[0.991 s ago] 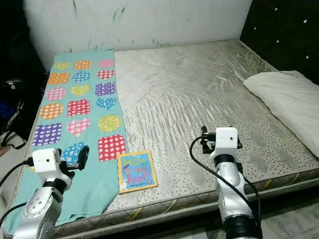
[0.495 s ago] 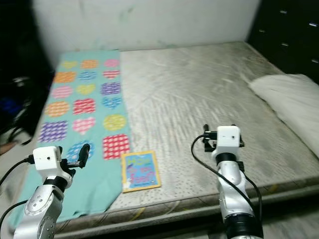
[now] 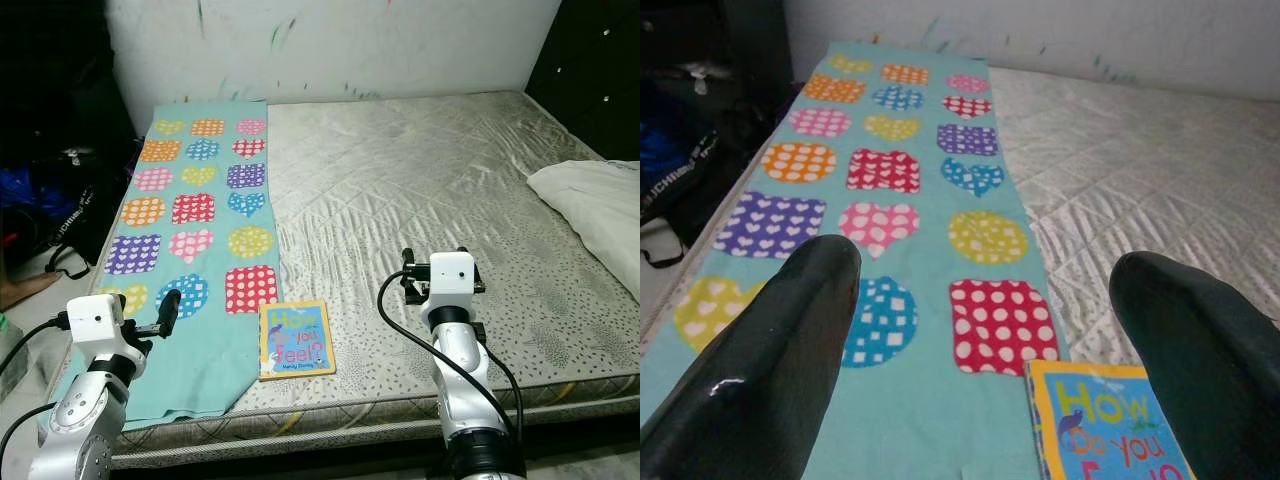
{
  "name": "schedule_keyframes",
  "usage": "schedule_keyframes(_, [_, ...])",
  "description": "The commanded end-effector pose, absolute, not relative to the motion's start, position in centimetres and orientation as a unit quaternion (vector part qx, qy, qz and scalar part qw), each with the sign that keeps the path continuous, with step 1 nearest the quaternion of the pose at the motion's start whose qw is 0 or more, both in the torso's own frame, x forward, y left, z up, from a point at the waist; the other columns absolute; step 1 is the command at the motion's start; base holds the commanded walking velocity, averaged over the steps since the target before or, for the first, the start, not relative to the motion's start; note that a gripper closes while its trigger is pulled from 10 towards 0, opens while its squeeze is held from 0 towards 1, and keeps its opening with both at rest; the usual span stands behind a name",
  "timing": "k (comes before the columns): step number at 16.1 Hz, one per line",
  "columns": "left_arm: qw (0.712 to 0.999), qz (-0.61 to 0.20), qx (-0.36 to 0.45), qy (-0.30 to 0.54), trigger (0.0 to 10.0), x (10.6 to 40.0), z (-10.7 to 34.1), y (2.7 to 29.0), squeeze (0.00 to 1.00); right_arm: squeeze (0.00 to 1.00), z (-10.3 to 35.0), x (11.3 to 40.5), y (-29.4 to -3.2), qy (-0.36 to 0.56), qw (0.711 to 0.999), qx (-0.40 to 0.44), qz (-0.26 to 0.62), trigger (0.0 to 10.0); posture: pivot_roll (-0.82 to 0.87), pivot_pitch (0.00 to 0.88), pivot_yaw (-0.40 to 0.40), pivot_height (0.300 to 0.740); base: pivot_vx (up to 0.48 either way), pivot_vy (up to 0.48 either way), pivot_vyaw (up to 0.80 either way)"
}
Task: Clean up the room
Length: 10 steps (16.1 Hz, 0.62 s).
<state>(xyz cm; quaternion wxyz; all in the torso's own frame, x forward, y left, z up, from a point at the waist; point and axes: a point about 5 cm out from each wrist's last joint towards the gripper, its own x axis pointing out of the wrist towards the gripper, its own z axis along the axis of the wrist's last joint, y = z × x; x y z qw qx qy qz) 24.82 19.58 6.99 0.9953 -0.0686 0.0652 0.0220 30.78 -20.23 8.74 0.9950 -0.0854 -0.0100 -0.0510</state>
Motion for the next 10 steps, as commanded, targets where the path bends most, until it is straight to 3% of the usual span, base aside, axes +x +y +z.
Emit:
schedule_keyframes(1, [0.995, 0.024, -0.07, 0.072, 10.0, 24.85, 6.81, 19.68, 0.0, 0.0, 8.86, 30.91, -20.29, -0.012, 0.995, -0.087, -0.049, 10.0, -0.09, 0.0, 0.044, 0.74, 0.0, 0.0, 0.0])
schedule_keyframes(6, [0.995, 0.024, -0.07, 0.073, 10.0, 24.93, 6.77, 19.67, 0.0, 0.0, 8.92, 31.03, -20.23, -0.013, 0.995, -0.085, -0.048, 10.0, -0.09, 0.0, 0.043, 0.74, 0.0, 0.0, 0.0])
schedule_keyframes(10, [0.995, 0.022, -0.069, 0.075, 10.0, 24.93, 6.7, 19.64, 0.0, 0.0, 8.91, 31.06, -20.19, -0.013, 0.995, -0.085, -0.048, 10.0, -0.09, 0.0, 0.043, 0.74, 0.0, 0.281, 0.0])
